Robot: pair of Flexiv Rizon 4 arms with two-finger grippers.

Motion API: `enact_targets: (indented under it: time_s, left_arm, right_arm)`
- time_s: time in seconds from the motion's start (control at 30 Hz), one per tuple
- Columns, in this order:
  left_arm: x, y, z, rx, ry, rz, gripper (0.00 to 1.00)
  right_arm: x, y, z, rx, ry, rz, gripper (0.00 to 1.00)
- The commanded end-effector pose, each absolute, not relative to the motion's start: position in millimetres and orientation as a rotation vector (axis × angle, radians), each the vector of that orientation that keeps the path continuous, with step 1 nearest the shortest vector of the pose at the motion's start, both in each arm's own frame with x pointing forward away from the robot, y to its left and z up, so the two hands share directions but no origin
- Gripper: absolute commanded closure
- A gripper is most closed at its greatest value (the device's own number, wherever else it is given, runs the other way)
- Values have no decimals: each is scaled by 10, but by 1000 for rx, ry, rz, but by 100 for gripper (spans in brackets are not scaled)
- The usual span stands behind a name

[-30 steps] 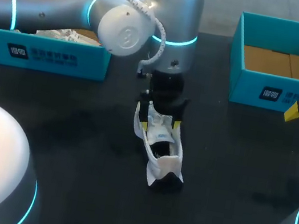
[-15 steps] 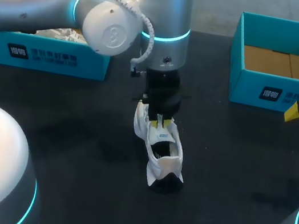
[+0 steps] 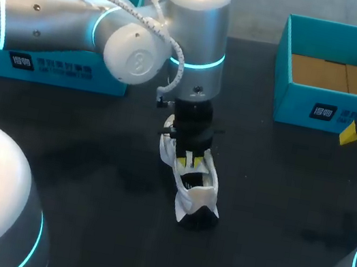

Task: Take the shoe out of the shoebox, open the shoe tongue, remove and reinsert the insole, then place the shoe into the shoebox

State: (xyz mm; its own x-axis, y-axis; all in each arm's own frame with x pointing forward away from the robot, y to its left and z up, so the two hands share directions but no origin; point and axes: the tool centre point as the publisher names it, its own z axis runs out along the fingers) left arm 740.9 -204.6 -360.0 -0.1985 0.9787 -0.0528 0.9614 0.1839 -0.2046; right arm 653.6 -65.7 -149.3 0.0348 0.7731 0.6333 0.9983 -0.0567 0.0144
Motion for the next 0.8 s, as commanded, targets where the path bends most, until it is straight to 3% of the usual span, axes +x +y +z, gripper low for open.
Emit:
enact_targets:
  time_s: [0.03, 0.2, 0.4, 0.47, 0.5, 0.57, 0.6, 0.8]
  left_arm:
    - [7404, -2130, -3747, -1928, -2334, 314, 80]
    - [7295, -2104, -3473, -1981, -2342, 338, 79]
    - [7132, -2077, -3076, -2021, -2365, 324, 66]
    - [7091, -2062, -2961, -2019, -2359, 307, 57]
    - [7081, -2057, -2923, -2015, -2358, 304, 45]
    - [7054, -2040, -2810, -1998, -2362, 277, 5]
    - [7048, -2034, -2778, -1997, -2350, 277, 0]
    - [6991, -1954, -2577, -1886, -2386, 185, 0]
  right_arm:
    - [6536, -652, -1500, -1886, -1788, -684, 0]
    - [6536, -652, -1500, -1886, -1788, -684, 0]
    - [6536, -652, -1500, -1886, -1788, -684, 0]
    - [6536, -652, -1500, -1886, -1788, -684, 0]
    - [6536, -652, -1500, -1886, -1788, -684, 0]
    - [6536, -652, -1500, -1886, -1788, -684, 0]
    - [6536, -652, -1500, -1886, -1788, -684, 0]
    - [6536, -652, -1500, -1886, -1788, -684, 0]
